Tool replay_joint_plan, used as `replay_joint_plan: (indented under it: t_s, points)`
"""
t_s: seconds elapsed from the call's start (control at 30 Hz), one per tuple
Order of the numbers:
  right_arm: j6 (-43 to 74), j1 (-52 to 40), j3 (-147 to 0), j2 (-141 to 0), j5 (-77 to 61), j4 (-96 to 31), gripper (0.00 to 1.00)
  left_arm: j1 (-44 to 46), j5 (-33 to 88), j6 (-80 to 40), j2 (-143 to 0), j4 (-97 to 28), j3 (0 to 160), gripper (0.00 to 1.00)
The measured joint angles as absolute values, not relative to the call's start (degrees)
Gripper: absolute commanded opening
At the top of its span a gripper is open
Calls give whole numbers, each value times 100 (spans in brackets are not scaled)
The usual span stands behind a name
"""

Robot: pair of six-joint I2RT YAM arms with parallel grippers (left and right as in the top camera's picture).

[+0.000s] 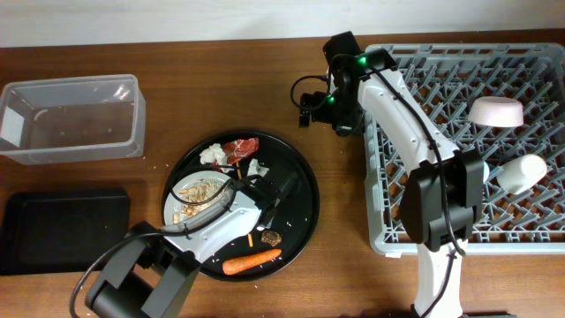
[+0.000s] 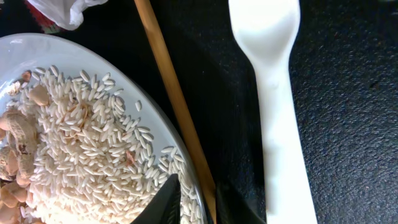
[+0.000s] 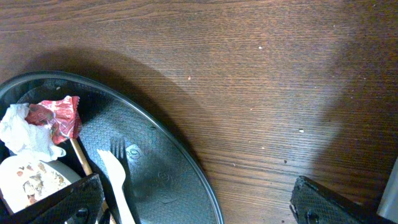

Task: Sort waste into correct bins and load items into the dishwasher rack
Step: 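Reach the left gripper to the rice plate and grasp its rim, then lift the rice plate with the left gripper over the black tray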

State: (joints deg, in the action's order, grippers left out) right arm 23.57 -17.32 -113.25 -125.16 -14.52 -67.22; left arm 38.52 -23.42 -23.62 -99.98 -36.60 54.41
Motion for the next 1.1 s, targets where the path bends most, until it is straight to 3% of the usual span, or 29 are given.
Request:
replay_joint_plan:
  t_s: [0.37, 0.57, 0.93, 1.1]
  points:
    - [2359, -1732, -11325, -12516, -1455, -6722, 99, 3852, -2342, -2362, -9998, -3839, 5522, 9]
    - [2359, -1732, -11325, -12516, -1452, -6722, 99, 3852, -2394, -2362, -9998, -4180, 5789, 1]
    - [2362, -1732, -11325, -12519, -1452, -6722, 99, 4189, -2587, -2366, -10031, -4991, 6366, 1]
    - [2359, -1732, -11325, -12519, -1455, -6722, 98, 4215, -2604, -2818, -10042, -5907, 6875, 1]
